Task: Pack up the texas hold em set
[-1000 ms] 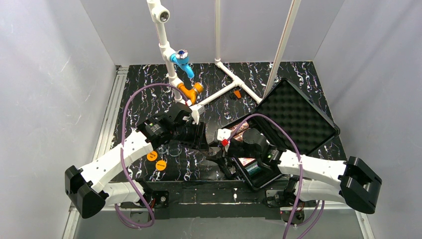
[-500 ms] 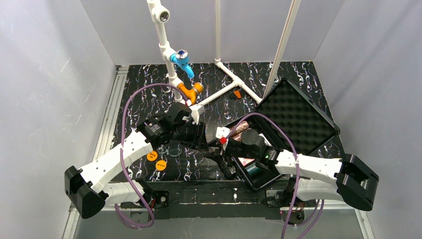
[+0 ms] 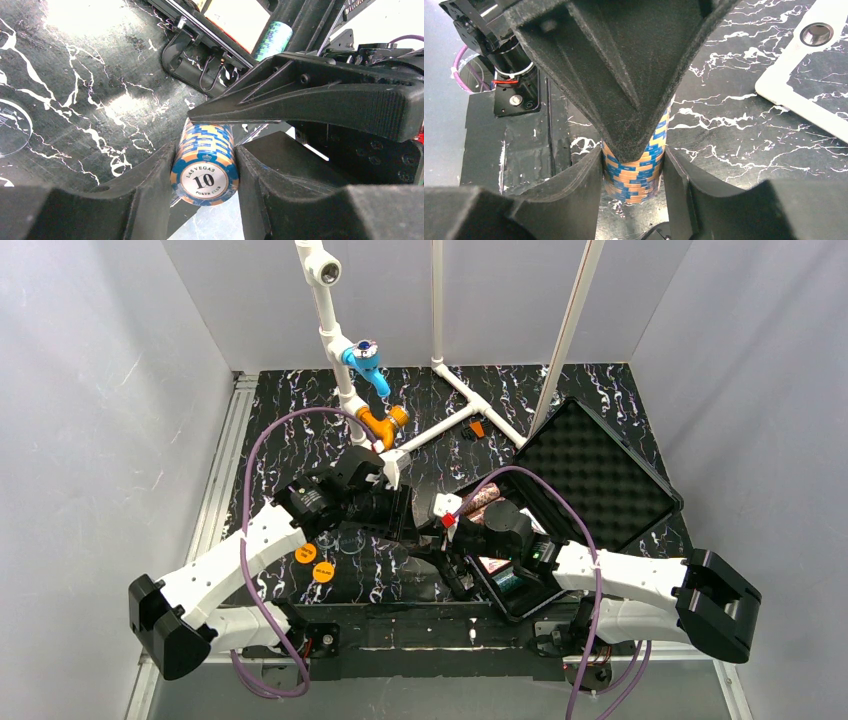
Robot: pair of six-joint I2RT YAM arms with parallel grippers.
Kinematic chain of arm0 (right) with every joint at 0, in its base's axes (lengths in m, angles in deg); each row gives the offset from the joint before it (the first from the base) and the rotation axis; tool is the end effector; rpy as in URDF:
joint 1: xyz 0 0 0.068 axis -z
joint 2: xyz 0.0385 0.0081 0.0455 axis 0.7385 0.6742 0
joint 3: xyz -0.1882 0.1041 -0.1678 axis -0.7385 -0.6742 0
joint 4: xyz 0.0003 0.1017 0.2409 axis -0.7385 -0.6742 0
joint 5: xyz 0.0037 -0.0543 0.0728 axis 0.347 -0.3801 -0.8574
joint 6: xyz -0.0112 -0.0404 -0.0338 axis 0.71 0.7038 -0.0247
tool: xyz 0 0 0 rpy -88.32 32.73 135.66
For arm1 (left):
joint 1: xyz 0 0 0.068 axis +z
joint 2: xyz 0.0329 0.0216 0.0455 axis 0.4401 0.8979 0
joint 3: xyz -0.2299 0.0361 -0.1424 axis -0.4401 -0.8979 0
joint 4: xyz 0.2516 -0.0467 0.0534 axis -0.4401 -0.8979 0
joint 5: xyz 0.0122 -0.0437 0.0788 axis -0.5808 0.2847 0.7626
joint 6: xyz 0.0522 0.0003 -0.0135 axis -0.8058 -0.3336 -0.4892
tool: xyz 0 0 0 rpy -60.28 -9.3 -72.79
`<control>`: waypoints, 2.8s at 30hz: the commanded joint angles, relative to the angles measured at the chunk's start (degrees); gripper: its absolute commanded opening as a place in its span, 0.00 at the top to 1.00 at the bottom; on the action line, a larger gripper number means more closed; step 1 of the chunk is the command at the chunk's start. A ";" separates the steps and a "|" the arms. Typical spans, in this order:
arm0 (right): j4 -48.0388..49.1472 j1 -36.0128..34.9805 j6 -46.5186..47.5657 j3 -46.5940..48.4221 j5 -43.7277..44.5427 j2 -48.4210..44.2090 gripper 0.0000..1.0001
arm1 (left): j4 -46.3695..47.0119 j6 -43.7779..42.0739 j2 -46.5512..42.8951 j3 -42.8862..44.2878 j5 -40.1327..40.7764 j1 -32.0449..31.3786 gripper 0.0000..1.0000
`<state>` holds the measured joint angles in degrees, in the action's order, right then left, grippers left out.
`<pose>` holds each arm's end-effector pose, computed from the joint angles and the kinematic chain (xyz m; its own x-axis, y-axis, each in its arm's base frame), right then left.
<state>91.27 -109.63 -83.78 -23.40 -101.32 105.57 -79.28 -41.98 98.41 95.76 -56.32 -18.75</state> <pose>0.1121 0.2294 0.2489 0.0201 -0.1217 -0.9924 -0.9713 0.2331 -0.0482 0.1644 -0.1769 0.3243 -0.8156 0.1385 -0.5617 0.4803 0.7034 -0.5239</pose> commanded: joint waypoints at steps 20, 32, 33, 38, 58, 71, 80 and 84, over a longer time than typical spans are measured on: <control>0.41 -1.57 -1.56 0.75 1.09 -3.16 0.97 | -0.24 -0.97 -11.05 -0.70 5.07 -0.23 0.02; -5.36 -2.05 -8.46 0.59 8.33 -6.85 0.99 | -6.43 -8.31 -20.36 -4.73 18.69 -0.25 0.02; -5.87 -2.12 -9.01 0.59 9.21 -7.38 0.99 | -6.43 -8.65 -21.46 -5.37 19.95 -0.30 0.02; -8.52 -2.17 -11.60 0.58 13.77 -9.27 0.99 | -5.26 -10.04 -25.39 -8.77 25.38 -0.31 0.02; -33.64 -2.23 -28.10 6.59 45.20 -15.60 0.99 | -2.47 -14.15 -26.47 -12.08 31.72 -0.24 0.02; -54.56 -2.23 -44.13 9.70 64.68 -23.71 0.99 | -2.80 -14.49 -26.38 -11.95 31.37 -0.31 0.02; -65.79 -2.23 -56.82 10.10 72.90 -27.91 0.99 | -2.74 -14.59 -25.43 -11.90 31.21 -0.24 0.02; -71.81 -2.23 -63.52 11.82 75.93 -27.38 0.99 | -2.87 -14.86 -24.17 -11.66 31.28 -0.17 0.02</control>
<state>23.45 -111.48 -138.00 -16.73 -33.61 78.73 -81.75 -56.08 73.16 83.41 -26.20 -18.75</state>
